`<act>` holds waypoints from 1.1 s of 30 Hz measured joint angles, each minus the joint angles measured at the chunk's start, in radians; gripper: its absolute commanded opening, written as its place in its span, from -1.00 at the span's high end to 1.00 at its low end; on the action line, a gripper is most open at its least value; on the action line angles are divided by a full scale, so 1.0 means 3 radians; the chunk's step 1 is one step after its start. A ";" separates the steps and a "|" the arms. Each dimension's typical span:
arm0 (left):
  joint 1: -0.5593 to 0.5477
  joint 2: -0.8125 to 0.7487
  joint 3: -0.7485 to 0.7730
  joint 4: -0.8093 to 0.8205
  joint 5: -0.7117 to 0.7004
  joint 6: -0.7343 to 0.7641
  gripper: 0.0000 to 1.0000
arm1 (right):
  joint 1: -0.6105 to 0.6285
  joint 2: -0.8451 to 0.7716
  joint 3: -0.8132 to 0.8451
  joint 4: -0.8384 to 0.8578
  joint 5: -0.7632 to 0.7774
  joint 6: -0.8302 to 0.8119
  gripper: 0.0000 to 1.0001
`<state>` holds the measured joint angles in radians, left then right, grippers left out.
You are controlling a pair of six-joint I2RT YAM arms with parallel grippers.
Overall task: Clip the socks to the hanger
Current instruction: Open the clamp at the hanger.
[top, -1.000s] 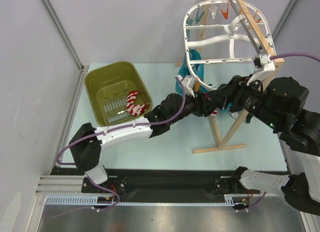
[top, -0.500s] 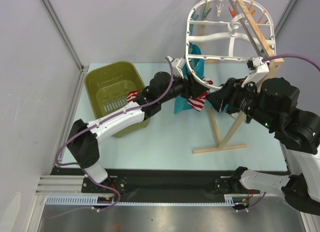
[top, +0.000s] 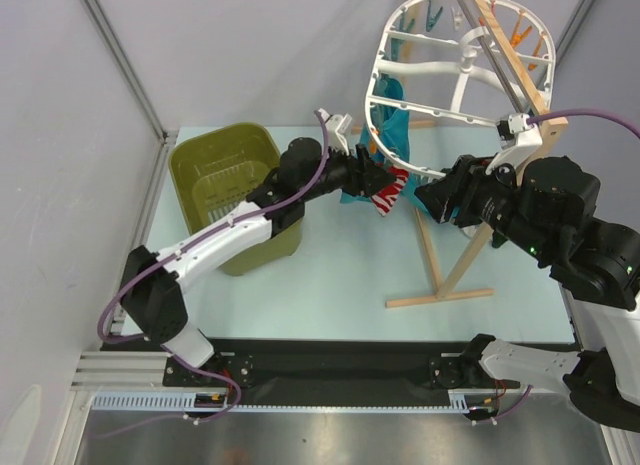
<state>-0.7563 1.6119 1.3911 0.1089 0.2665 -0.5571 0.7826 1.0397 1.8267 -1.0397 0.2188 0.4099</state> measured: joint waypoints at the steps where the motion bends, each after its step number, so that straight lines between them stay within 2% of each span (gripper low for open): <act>1: 0.0000 -0.0050 -0.0051 0.0022 0.0037 -0.0006 -0.23 | 0.0000 0.0000 0.0000 -0.0004 0.0009 -0.0003 -0.11; 7: -0.0078 -0.0355 -0.0290 0.0136 0.0200 -0.0036 -0.24 | 0.0000 -0.0008 -0.0031 -0.0031 0.0116 -0.0033 -0.11; 17: -0.0587 -0.0787 -0.0673 0.0516 0.0201 -0.0167 -0.01 | 0.0000 0.0024 -0.0064 -0.0108 0.0223 -0.0025 -0.11; 24: -0.0912 -0.0790 -0.0683 0.0661 0.0032 -0.0239 -0.05 | 0.0000 0.0116 -0.0085 -0.0181 0.0331 0.0041 -0.11; 27: -0.0927 -0.0795 -0.0680 0.0553 -0.0130 -0.0231 -0.22 | 0.0000 0.0139 -0.0154 -0.0179 0.0366 0.0064 -0.11; 33: -0.0924 -0.0985 -0.0758 0.0289 -0.0483 -0.0198 -0.20 | -0.0001 0.0164 -0.0355 -0.0053 0.0380 0.0061 -0.10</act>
<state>-1.0336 1.3163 1.1637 0.1955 0.1215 -0.6167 0.7822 1.0889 1.7203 -1.0557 0.3328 0.4282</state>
